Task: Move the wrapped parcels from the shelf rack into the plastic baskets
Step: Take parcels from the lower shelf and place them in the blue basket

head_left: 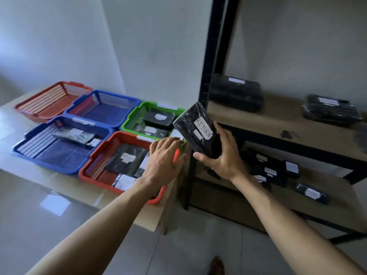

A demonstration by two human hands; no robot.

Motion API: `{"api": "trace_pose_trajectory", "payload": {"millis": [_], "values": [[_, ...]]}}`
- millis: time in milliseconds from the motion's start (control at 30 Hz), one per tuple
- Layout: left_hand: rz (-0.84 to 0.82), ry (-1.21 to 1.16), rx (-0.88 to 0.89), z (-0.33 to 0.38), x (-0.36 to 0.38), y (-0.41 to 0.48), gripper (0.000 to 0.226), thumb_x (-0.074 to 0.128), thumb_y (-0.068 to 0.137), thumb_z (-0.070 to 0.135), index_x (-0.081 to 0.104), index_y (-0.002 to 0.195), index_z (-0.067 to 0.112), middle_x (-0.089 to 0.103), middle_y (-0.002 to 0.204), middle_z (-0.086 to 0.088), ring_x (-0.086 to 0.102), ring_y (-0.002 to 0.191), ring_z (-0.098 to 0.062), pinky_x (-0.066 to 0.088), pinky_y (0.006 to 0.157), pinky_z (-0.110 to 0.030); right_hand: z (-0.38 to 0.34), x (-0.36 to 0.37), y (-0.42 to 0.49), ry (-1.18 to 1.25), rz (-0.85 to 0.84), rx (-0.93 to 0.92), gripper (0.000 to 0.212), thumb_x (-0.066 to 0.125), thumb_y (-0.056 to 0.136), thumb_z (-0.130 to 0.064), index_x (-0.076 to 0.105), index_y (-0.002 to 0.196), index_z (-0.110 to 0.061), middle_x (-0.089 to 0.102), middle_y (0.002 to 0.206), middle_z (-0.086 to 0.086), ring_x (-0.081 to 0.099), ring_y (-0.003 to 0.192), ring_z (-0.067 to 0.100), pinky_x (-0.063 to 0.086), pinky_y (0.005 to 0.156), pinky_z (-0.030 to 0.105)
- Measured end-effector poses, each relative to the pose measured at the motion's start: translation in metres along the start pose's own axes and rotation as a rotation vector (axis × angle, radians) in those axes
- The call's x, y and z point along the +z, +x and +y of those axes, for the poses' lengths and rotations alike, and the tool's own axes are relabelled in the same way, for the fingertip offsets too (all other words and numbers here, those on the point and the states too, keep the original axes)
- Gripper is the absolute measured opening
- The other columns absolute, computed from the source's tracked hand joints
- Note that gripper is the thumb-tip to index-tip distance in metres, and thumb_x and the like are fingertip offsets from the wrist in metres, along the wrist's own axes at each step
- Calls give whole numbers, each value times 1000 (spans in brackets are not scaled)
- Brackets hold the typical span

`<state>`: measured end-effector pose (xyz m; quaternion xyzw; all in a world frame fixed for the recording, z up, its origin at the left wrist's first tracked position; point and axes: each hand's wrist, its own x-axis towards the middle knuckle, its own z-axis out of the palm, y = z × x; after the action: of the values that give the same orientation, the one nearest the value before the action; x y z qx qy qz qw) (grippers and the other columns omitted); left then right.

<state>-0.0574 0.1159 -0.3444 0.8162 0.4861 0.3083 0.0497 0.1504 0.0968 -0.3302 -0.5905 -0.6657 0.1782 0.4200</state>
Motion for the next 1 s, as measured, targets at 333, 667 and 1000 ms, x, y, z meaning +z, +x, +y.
{"api": "trace_pose_trajectory", "payload": {"millis": [333,667,1000], "values": [[-36,56,-209,-107,-65,-89,39,52,83,48,61,112,23,62,116,8,51,115,-19,28,98,-36,-57,114,-15,38,-134,85,107,66,60,-75,31,149,-26,42,139,0,36,127,5,28,103,21],[-68,107,-423,-219,-96,-99,40,55,83,45,59,117,24,63,119,6,52,115,-20,23,97,-33,-55,209,58,-16,-309,128,99,67,64,-81,34,145,-35,51,136,-5,47,128,13,44,104,43],[-122,219,-605,-340,-130,-73,45,60,89,43,54,129,21,59,129,-1,51,122,-21,28,101,-38,-112,338,127,-90,-478,75,120,59,58,-85,30,150,-13,42,146,13,38,135,25,33,112,38]]}}
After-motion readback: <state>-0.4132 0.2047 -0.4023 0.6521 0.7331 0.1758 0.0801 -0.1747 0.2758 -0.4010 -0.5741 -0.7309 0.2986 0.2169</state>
